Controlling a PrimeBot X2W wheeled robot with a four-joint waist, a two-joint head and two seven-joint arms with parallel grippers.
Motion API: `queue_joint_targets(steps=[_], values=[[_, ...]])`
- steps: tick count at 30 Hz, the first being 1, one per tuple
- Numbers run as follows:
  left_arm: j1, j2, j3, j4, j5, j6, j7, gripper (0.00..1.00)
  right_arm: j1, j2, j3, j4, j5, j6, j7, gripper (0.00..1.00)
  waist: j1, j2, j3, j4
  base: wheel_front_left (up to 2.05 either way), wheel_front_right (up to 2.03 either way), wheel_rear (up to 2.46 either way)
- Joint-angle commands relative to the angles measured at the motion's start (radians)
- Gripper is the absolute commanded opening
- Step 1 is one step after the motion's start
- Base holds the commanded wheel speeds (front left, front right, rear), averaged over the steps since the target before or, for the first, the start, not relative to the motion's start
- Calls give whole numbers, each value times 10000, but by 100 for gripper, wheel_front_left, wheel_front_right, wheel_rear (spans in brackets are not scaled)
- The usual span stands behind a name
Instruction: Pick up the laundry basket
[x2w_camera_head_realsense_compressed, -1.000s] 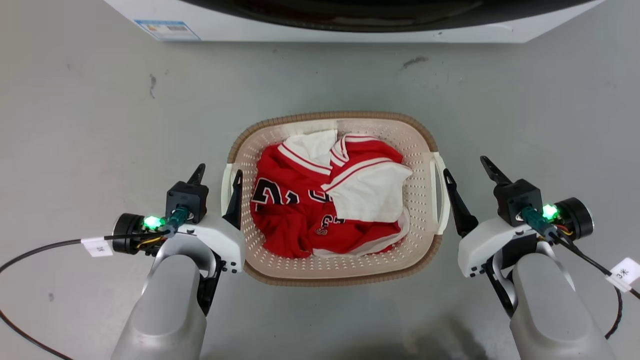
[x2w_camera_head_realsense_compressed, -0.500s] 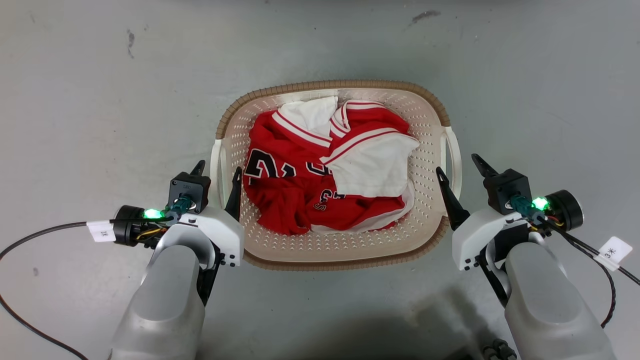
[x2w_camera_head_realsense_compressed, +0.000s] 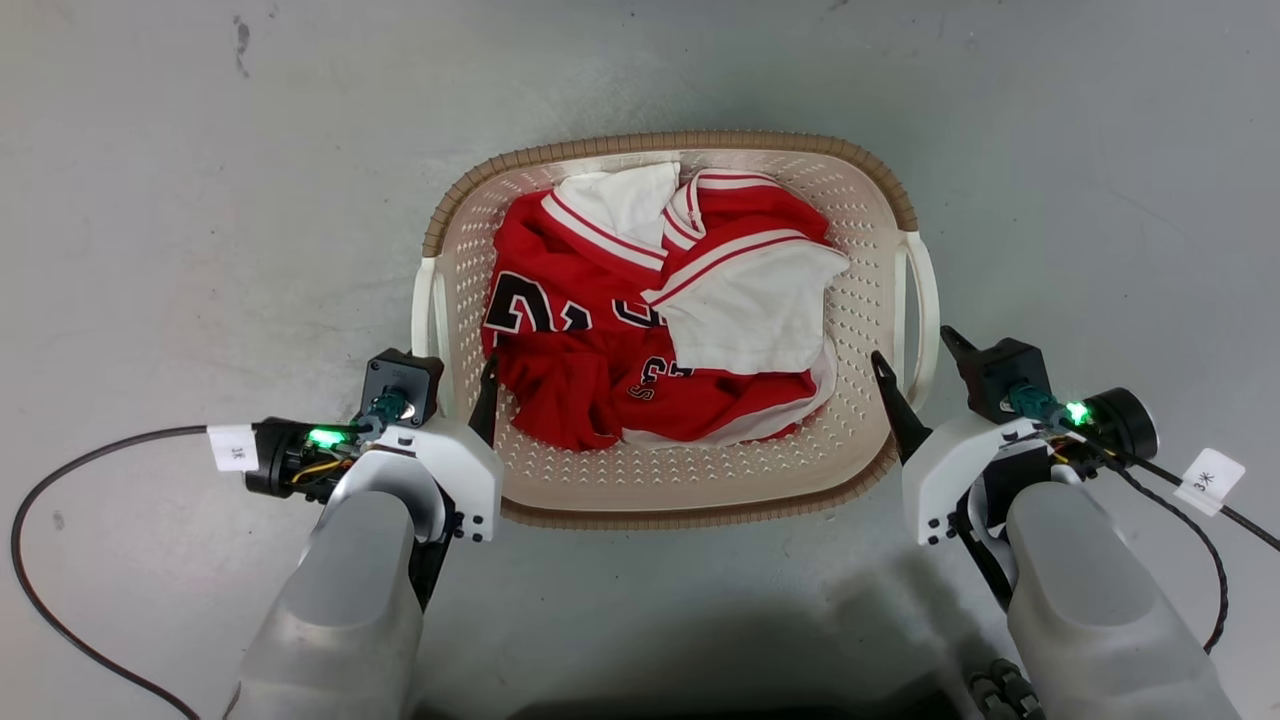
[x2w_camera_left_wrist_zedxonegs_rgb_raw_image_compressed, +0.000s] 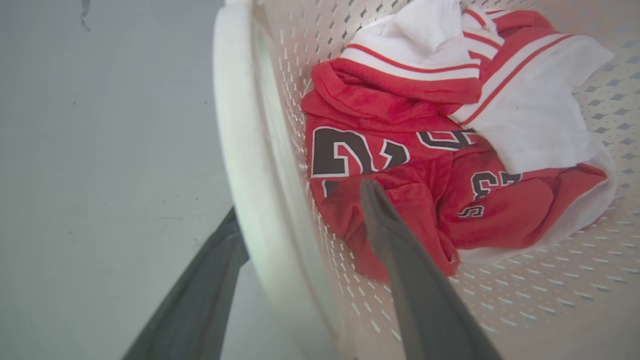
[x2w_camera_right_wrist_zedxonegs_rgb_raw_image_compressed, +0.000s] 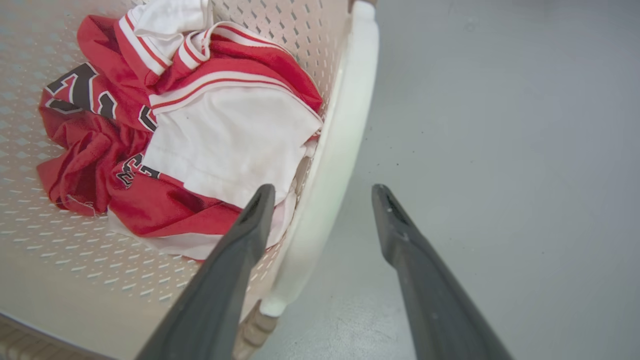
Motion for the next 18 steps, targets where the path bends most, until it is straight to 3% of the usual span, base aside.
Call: queue_joint_targets(steps=[1,2,3,4,5,18], values=[[-232,-25,3,233,-117,-29,-28,100,-205,-2,50,156,43,-7,-21,100,0,0,38,-1,0,0,0],[-292,-36,1,299,-139,-65,-28,100,-248,-2,60,135,92,-7,-19,42,0,0,47,-3,0,0,0],[-340,-42,-16,337,-142,-73,-28,40,-270,-2,54,118,112,-7,-19,0,0,0,49,-1,0,0,0],[-340,-42,-16,337,-142,-73,-28,40,-270,-2,54,118,112,-7,-19,0,0,0,49,-1,0,0,0],[-367,-50,-35,391,-162,-89,-28,0,-249,-2,94,200,137,-7,-19,0,0,0,39,5,0,0,0],[-144,-163,-299,953,-208,-86,-28,0,112,-31,184,543,236,-8,-24,0,0,0,-955,75,0,0,0]])
